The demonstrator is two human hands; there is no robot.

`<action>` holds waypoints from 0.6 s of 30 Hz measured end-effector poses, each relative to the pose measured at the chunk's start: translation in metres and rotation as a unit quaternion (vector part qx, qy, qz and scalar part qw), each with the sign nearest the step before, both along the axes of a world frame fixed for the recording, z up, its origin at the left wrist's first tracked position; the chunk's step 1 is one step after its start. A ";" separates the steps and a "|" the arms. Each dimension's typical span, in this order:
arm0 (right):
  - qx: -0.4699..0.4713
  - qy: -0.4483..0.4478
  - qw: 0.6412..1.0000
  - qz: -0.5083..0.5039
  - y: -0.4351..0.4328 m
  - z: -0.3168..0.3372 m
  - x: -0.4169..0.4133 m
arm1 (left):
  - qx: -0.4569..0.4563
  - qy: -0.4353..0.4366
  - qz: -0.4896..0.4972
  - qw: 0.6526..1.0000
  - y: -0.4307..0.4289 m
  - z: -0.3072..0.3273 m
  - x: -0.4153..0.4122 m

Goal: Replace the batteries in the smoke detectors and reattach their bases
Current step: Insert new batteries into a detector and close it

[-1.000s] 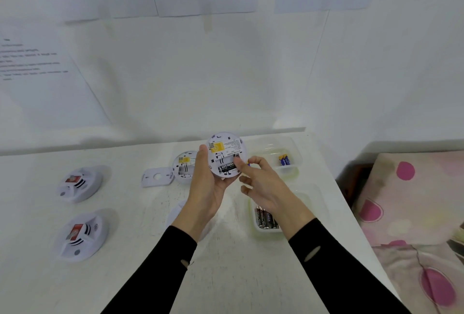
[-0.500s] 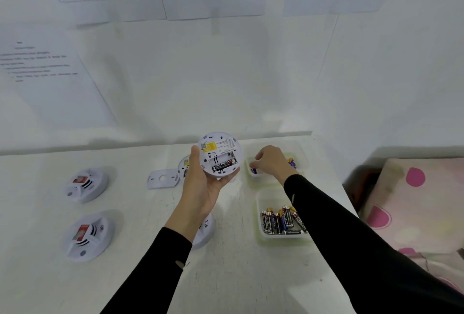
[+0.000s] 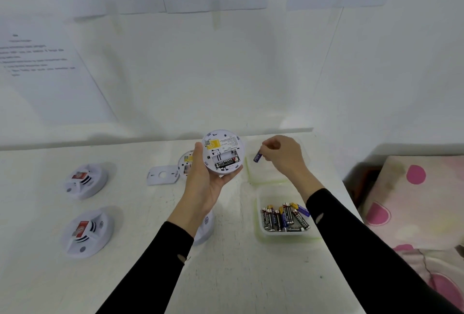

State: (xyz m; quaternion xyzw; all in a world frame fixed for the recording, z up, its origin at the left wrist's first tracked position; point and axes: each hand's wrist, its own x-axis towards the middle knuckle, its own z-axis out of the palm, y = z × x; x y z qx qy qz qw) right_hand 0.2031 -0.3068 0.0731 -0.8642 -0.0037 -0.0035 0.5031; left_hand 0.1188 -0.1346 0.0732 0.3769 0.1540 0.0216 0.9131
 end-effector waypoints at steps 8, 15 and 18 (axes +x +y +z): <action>0.241 -0.108 0.965 0.003 0.022 0.026 -0.071 | 0.049 -0.001 -0.007 0.999 -0.009 -0.001 0.002; 0.040 -0.338 0.933 0.115 0.043 0.002 -0.085 | 0.070 0.018 -0.039 0.997 -0.014 0.002 -0.005; 0.026 -0.327 0.938 0.116 0.052 -0.006 -0.086 | 0.061 0.031 -0.057 0.996 -0.013 0.003 -0.009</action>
